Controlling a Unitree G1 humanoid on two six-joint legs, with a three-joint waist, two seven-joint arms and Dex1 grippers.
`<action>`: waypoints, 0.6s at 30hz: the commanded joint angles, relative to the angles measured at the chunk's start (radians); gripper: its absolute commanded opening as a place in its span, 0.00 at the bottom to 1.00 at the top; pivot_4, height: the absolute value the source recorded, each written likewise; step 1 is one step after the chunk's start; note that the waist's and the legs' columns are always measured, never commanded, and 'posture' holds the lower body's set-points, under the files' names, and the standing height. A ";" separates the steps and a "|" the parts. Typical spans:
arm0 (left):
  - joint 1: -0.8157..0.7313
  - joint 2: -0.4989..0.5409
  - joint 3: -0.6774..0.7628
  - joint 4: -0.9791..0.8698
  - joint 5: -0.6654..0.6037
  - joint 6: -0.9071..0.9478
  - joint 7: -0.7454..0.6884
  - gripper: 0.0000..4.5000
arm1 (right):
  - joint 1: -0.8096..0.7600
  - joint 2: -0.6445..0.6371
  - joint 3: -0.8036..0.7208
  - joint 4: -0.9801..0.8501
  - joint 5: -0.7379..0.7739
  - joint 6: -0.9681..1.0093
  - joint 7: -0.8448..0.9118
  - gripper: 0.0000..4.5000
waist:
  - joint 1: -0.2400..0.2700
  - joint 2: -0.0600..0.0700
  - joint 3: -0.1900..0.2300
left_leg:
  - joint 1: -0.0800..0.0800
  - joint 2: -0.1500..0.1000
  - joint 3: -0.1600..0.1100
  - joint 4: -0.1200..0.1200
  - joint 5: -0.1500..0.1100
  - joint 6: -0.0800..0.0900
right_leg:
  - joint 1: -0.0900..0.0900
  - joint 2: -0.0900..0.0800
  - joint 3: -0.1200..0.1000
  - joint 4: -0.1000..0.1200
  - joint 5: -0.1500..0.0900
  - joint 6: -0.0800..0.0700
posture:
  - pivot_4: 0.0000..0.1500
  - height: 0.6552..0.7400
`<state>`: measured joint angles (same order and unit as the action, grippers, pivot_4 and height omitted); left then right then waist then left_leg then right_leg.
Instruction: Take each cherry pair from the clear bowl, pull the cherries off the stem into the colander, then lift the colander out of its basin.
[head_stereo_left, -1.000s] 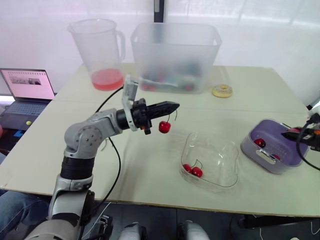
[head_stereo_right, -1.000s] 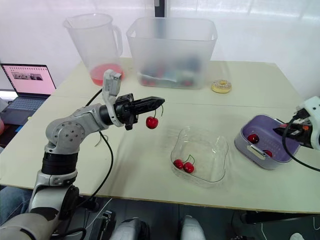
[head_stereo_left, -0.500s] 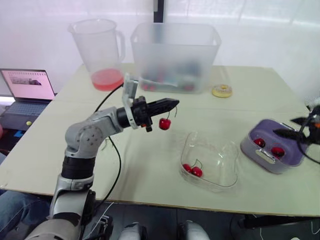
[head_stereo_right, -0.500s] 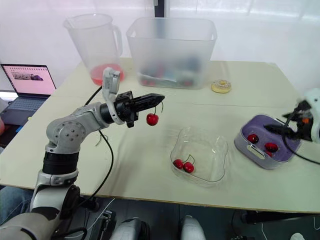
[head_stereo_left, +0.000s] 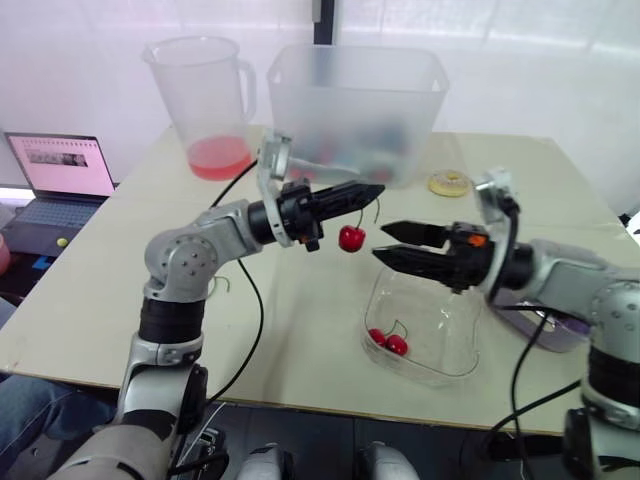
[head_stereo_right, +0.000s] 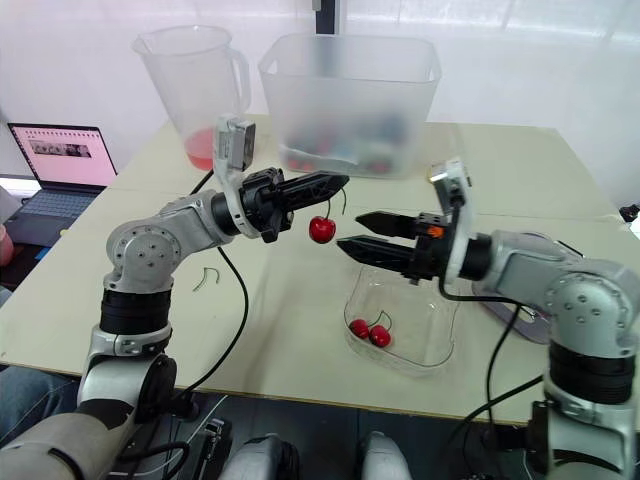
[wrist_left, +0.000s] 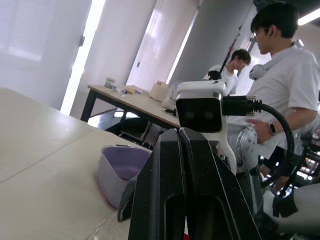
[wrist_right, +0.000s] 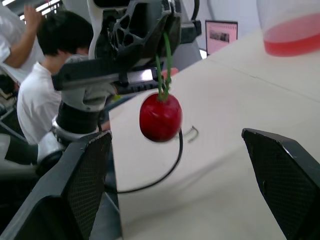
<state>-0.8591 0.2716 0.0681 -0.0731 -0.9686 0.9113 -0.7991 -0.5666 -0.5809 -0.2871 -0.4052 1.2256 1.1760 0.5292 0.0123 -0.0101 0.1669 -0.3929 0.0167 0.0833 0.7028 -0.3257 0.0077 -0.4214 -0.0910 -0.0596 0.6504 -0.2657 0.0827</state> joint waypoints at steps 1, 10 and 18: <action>-0.026 0.000 0.005 -0.029 -0.017 -0.001 -0.004 0.00 | -0.027 0.047 0.018 -0.033 0.052 -0.039 -0.075 0.99 | 0.000 0.000 0.000 | 0.000 0.000 0.000 0.000 0.000 0.000 | 0.000 0.000 0.000 0.000 0.000 0.000 | 1.00 0.62; -0.019 0.000 0.000 -0.049 -0.013 -0.006 0.002 0.00 | -0.040 0.126 0.109 -0.032 0.082 -0.077 -0.151 0.78 | -0.003 0.000 0.000 | 0.000 0.000 0.000 0.000 0.000 0.000 | 0.000 0.001 0.000 0.000 0.000 0.000 | 1.00 0.62; -0.013 0.004 0.002 -0.055 -0.015 -0.006 0.011 0.00 | -0.039 0.100 0.101 -0.026 0.093 -0.100 -0.171 0.60 | -0.003 0.000 0.000 | 0.000 0.000 0.000 -0.001 0.000 0.001 | 0.000 0.001 0.000 0.000 0.000 0.000 | 1.00 0.62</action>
<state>-0.8603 0.2720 0.0616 -0.0910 -0.9707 0.9129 -0.7850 -0.5896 -0.4725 -0.1641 -0.4098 1.2966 1.1021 0.3598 0.0096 -0.0100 0.1669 -0.3928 0.0171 0.0830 0.7022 -0.3262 0.0087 -0.4217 -0.0902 -0.0594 0.6506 -0.2657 0.0827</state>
